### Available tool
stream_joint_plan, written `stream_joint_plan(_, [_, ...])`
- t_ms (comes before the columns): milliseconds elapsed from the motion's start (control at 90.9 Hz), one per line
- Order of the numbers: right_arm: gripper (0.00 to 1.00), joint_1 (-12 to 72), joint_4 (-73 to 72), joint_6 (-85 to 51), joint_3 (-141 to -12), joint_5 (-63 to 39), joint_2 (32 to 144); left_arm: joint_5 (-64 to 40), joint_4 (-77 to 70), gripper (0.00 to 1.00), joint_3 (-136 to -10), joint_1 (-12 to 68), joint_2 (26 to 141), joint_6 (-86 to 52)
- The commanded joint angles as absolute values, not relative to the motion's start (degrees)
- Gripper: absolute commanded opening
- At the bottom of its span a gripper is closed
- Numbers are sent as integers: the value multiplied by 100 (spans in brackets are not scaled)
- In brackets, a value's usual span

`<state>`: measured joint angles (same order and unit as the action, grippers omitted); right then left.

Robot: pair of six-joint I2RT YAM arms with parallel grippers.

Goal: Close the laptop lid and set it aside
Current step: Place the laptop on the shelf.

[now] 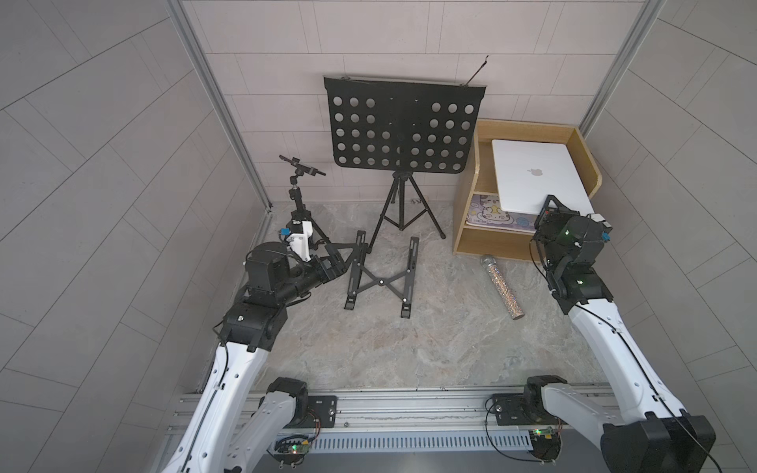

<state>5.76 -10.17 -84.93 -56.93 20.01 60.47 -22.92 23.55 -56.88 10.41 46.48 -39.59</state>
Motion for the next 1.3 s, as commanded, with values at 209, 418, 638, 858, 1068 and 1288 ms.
stream_joint_plan(209, [0,615,-2442,-8614,-6323,2214,6300,-2320,2232,100,-5651,1070,4584,-3774])
stream_joint_plan(418, [0,615,-2541,-8680,-6341,2154,6494,-2285,2234,100,-5648,1072,4559,-3728])
stream_joint_plan(638, [0,616,-2602,-8681,-6454,2216,6696,-2277,2197,100,-5632,1071,4570,-3736])
stream_joint_plan(858, [0,607,-2742,-8694,-6496,2373,6926,-2261,2221,100,-5633,1064,4544,-3721])
stream_joint_plan(1068, [0,579,-2721,-8763,-6616,2359,7133,-2250,2249,100,-5635,1065,4513,-3717])
stream_joint_plan(1288, [1,477,-2575,-8865,-6696,2241,7272,-2246,2294,100,-5624,1063,4491,-3712])
